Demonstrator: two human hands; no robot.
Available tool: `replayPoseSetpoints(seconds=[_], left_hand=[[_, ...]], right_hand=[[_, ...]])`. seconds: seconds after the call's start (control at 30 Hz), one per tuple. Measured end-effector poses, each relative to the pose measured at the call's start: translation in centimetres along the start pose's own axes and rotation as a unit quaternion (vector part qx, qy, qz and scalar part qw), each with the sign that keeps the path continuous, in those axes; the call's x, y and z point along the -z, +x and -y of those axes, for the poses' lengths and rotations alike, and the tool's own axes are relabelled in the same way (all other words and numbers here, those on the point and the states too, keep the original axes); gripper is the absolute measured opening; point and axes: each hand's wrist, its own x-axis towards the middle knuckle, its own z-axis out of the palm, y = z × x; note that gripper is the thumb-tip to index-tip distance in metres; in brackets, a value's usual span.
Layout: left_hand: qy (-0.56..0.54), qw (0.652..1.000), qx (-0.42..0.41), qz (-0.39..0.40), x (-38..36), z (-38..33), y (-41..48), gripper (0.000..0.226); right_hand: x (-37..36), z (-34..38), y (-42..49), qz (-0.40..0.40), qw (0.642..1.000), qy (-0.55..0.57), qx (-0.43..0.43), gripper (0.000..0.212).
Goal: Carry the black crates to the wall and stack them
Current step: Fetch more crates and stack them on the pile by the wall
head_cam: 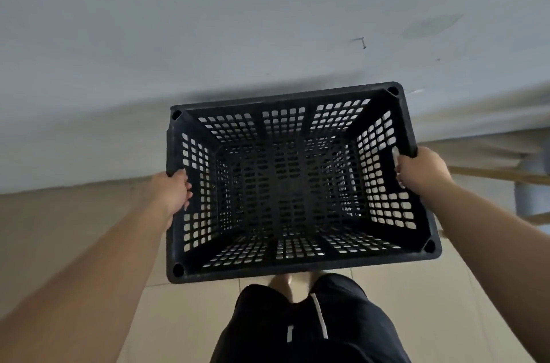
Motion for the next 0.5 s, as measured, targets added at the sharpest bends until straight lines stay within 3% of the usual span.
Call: replayPoseSetpoints(seconds=[0.5], left_hand=[[-0.047, 0.999, -0.008, -0.024, -1.1, 2.0, 1.6, 0.035]], right_hand=[[-1.0, -0.6, 1.8, -0.035, 0.996, -0.074, 0.037, 0.03]])
